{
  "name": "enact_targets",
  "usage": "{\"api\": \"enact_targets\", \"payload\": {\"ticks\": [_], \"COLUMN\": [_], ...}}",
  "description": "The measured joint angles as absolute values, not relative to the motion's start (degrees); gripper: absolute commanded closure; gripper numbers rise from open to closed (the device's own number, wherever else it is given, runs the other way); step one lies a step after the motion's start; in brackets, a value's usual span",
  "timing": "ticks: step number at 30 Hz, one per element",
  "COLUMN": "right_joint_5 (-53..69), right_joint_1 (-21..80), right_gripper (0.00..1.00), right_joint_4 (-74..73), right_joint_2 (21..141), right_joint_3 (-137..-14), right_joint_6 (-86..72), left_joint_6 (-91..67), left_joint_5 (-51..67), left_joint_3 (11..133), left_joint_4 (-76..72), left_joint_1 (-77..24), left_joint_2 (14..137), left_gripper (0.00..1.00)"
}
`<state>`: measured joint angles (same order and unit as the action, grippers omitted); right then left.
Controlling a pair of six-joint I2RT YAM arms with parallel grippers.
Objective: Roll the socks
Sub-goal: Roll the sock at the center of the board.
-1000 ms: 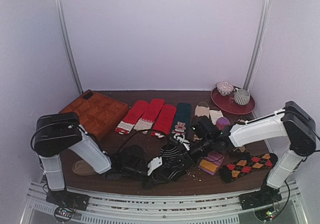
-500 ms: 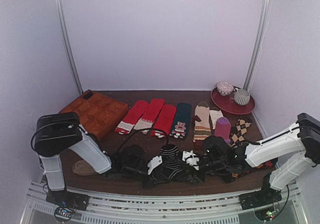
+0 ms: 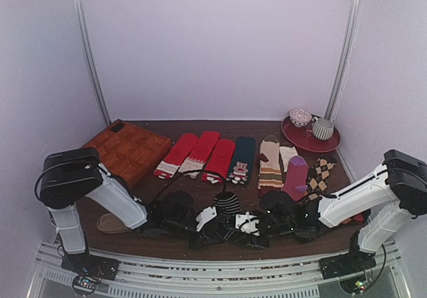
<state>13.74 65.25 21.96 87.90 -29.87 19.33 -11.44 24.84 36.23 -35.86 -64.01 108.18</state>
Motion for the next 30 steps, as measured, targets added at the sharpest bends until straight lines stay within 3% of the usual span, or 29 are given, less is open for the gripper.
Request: {"api": "enact_targets", "payload": {"ticks": [6, 11, 15, 19, 24, 30], "right_joint_5": [12.16, 11.18, 11.38, 15.05, 29.32, 44.38], "right_joint_1": [65.25, 65.25, 65.34, 64.64, 60.95, 57.52], "right_gripper": [0.56, 0.79, 0.95, 0.96, 0.96, 0.95], "right_joint_4": [22.37, 22.81, 20.47, 15.84, 13.72, 16.05], "right_joint_2": [91.24, 93.21, 93.67, 94.04, 98.87, 105.36], "right_joint_3": [-30.33, -32.08, -33.47, -36.45, -41.04, -44.05], "right_joint_6": [19.75, 19.2, 16.47, 11.07, -3.03, -18.52], "left_joint_6": [-10.83, -9.37, -7.57, -5.17, -2.07, 1.13], "left_joint_5": [23.2, 22.5, 20.97, 17.93, 15.09, 15.0], "left_joint_3": [34.04, 32.45, 29.15, 25.69, 25.69, 28.51], "left_joint_4": [-34.04, -31.4, -29.74, -27.4, -27.11, -28.53], "left_joint_1": [-63.55, -63.42, -63.37, -63.35, -63.35, -63.35], "left_joint_2": [105.12, 102.08, 97.84, 91.55, 85.91, 88.23], "left_gripper": [0.92, 0.79, 0.58, 0.47, 0.47, 0.47]}}
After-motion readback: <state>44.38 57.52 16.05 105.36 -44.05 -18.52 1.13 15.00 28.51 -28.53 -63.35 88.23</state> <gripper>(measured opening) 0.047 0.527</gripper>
